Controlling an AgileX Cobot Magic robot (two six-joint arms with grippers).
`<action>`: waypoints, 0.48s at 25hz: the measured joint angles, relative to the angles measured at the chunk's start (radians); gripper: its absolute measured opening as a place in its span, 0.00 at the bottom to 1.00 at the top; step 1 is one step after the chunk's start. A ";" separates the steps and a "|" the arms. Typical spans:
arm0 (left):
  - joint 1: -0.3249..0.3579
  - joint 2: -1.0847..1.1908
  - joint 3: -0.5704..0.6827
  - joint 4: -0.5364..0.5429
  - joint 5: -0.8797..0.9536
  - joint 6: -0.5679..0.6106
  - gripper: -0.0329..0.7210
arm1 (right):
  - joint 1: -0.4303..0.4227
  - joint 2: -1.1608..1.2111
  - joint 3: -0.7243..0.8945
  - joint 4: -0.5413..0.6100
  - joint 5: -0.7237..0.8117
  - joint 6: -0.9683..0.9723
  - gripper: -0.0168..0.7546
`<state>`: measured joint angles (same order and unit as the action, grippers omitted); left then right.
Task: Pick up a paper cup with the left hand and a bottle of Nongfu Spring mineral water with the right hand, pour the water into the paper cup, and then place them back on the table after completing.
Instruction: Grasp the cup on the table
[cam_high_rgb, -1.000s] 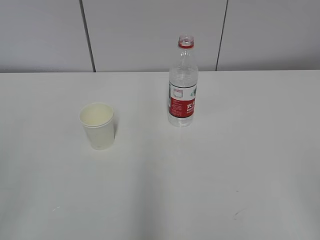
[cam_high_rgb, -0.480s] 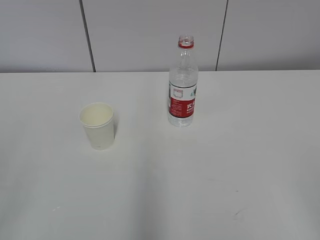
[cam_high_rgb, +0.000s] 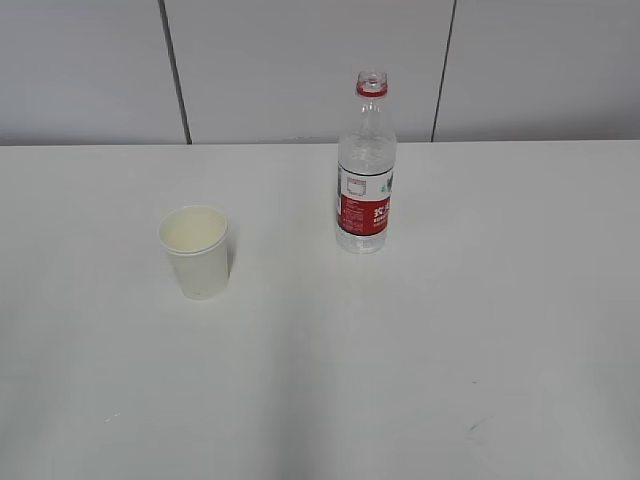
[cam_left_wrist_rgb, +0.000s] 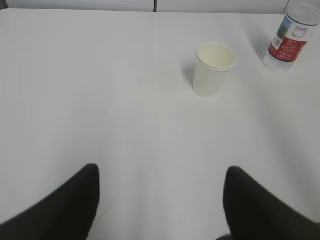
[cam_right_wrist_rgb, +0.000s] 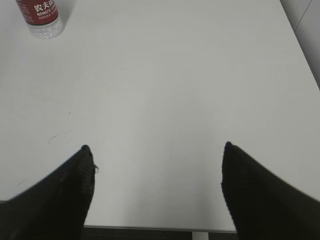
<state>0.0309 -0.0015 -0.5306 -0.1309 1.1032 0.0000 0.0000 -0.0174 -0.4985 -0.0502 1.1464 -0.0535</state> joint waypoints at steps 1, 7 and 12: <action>0.000 0.000 0.000 0.000 0.000 0.000 0.68 | 0.000 0.000 0.000 0.000 0.000 0.000 0.78; 0.000 0.000 0.001 -0.005 0.000 0.000 0.68 | 0.000 0.000 0.000 0.000 0.000 0.000 0.78; 0.000 0.000 -0.007 -0.019 -0.041 0.000 0.68 | 0.000 0.000 -0.005 0.011 -0.015 -0.036 0.78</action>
<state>0.0309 -0.0015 -0.5375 -0.1502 1.0623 0.0000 0.0000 -0.0174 -0.5039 -0.0396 1.1318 -0.0893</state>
